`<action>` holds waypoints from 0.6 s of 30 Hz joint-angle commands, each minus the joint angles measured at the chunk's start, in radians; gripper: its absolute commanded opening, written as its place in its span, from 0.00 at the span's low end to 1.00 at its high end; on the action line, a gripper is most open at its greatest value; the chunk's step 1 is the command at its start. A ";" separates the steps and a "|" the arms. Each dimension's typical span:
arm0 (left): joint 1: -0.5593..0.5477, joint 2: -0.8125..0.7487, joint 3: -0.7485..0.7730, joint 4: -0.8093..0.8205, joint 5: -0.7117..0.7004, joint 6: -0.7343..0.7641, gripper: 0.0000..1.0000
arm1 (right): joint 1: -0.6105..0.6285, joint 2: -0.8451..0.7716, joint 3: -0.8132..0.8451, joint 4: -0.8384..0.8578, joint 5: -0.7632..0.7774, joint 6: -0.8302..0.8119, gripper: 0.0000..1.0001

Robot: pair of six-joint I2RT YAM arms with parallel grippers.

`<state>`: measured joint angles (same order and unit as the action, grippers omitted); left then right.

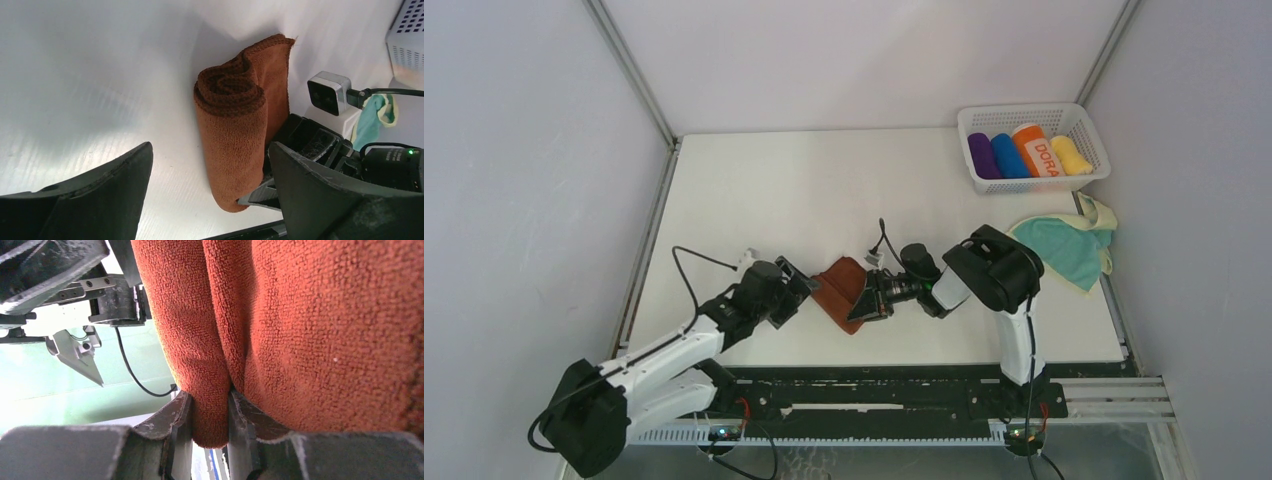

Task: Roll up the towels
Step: Roll the towel at the center of the board.

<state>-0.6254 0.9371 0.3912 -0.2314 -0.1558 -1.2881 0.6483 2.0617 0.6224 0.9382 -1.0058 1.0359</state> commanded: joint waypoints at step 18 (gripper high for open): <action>-0.005 0.396 0.065 0.139 0.045 -0.005 0.64 | -0.017 -0.219 0.019 -0.527 0.172 -0.280 0.44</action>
<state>-0.6262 1.2839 0.4610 -0.0299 -0.1005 -1.2938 0.6289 1.9621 0.6125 0.7704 -0.9550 0.9783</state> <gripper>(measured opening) 0.660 0.400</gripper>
